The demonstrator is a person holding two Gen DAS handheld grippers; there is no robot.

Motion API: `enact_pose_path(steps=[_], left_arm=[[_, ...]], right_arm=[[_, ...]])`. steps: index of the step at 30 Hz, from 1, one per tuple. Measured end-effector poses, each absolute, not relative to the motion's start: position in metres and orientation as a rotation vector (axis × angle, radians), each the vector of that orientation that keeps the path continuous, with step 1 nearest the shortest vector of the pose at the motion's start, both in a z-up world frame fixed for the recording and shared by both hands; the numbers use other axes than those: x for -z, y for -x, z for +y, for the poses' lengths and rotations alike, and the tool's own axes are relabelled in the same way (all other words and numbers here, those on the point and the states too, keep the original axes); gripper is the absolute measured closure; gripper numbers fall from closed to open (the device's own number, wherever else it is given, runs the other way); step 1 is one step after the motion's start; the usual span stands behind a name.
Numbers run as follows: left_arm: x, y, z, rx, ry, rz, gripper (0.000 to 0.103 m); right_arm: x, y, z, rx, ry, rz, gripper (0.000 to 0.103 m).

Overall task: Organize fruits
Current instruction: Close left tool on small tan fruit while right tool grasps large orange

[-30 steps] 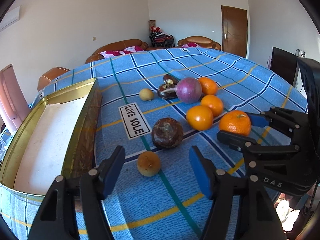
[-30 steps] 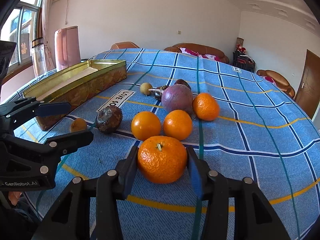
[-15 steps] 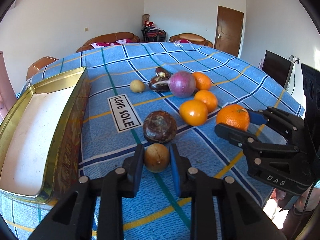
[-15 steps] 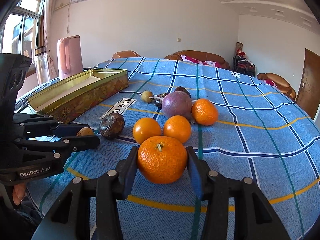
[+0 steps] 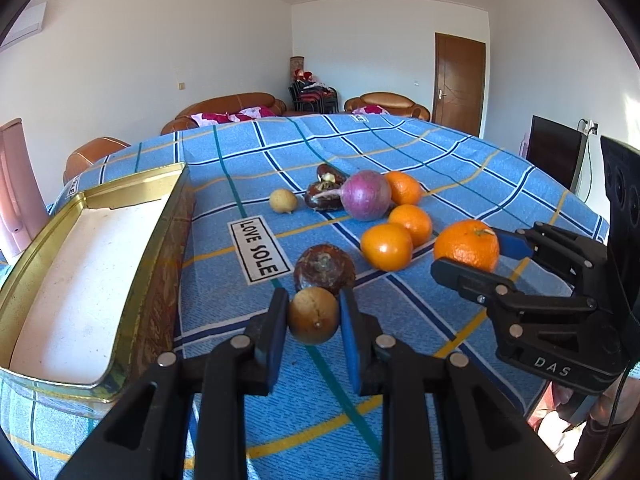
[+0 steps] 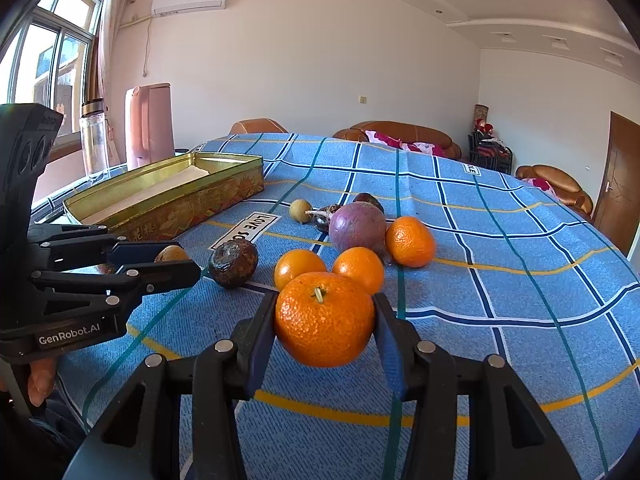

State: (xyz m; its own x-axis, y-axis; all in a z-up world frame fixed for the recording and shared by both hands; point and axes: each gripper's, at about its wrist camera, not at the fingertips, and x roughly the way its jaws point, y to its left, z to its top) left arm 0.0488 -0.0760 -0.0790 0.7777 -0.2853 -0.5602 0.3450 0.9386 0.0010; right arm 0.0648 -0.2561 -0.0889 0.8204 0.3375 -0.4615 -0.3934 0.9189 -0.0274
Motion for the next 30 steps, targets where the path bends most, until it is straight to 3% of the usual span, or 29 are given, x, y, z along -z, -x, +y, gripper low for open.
enact_pose_path(steps=[30], left_arm=[[0.052, -0.025, -0.061, 0.263, -0.114, 0.397, 0.076]], right_arm=[[0.074, -0.043, -0.252, -0.413, 0.142, 0.316, 0.054]])
